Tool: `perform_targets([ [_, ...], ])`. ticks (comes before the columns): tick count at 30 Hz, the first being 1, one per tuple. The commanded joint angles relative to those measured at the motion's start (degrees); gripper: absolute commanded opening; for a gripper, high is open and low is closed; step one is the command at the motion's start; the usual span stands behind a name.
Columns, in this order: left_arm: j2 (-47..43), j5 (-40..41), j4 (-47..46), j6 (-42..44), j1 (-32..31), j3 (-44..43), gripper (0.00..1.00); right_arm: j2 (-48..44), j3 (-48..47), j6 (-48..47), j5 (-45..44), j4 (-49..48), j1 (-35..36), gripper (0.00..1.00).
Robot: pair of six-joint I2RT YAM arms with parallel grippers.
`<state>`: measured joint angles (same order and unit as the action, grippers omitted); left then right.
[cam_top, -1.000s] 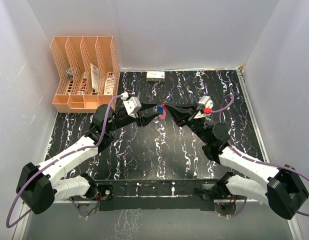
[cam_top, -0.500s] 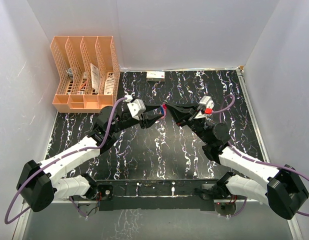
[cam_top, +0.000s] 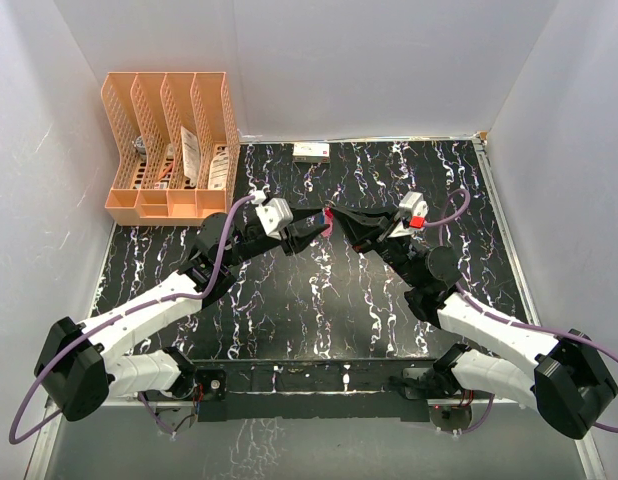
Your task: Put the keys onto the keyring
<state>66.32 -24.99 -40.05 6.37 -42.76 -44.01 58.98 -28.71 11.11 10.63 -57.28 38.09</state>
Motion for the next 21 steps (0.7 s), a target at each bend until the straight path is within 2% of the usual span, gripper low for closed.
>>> perform_targets([
  [1, -1.14, 1.06, -3.39, 1.14, -0.39, -2.04, 0.35, -0.16, -1.59, 0.49, 0.18, -4.41, -0.28, 0.00],
  [3, -1.04, 1.18, -3.34, 1.04, -0.39, -2.27, 0.28, -0.10, -1.61, 0.44, 0.18, -4.50, -0.23, 0.00],
  [5, -0.81, 1.03, -3.01, 0.94, -0.39, -2.59, 0.13, -0.17, -1.52, 0.57, 0.09, -4.76, -0.21, 0.00],
  [8, -0.52, 0.91, -2.78, 0.84, -0.48, -2.63, 0.00, -0.18, -1.61, 0.58, 0.13, -4.94, -0.21, 0.00],
  [21, 0.94, -0.34, -3.27, -0.85, -0.82, -3.29, 0.00, 1.75, -1.74, 1.97, 0.13, -8.93, -0.25, 0.00],
])
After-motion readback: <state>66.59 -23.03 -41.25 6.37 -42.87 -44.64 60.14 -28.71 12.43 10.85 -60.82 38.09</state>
